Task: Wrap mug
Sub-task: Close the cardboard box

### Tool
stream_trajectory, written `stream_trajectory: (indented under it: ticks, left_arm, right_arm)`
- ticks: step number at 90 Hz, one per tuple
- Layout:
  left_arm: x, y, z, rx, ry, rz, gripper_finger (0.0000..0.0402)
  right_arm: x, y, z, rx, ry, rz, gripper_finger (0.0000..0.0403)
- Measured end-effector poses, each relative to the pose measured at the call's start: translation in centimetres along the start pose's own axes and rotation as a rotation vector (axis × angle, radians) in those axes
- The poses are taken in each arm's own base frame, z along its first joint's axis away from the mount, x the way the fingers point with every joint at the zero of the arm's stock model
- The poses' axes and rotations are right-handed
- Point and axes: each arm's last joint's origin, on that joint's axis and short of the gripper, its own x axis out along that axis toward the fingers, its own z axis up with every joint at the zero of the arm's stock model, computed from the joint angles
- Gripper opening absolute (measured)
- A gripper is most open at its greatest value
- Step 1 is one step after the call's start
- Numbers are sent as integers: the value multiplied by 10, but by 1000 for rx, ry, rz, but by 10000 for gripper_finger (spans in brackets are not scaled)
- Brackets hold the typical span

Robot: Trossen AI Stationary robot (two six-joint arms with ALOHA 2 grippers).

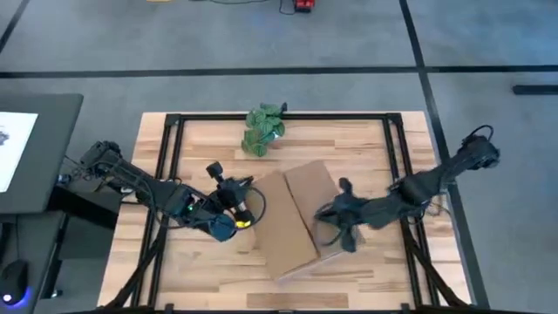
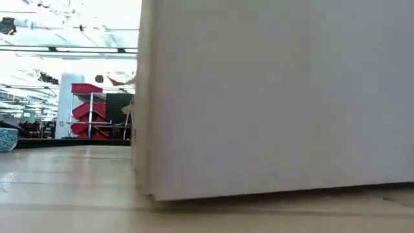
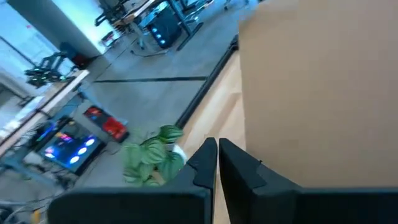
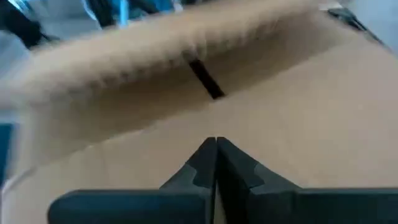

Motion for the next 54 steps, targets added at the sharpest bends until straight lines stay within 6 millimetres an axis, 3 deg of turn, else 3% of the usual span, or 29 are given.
stream_trajectory:
  ticks: [14, 24, 34, 46, 54]
  left_arm:
    - [18, 10, 2, 93, 44, 29, 0]
    - [28, 19, 4, 177, 61, 70, 0]
    - [32, 28, 7, 226, 73, 55, 0]
    - [36, 38, 0, 325, 130, -100, 0]
    - [39, 38, 2, 288, 131, -166, 0]
  right_arm:
    - [27, -2, -2, -43, 19, -48, 0]
    - [33, -6, 0, -66, 15, -62, 0]
    - [23, -10, 4, -76, -13, -66, 0]
    - [0, -11, 8, -110, -65, -87, 0]
    - [-12, -9, 13, -141, -116, -75, 0]
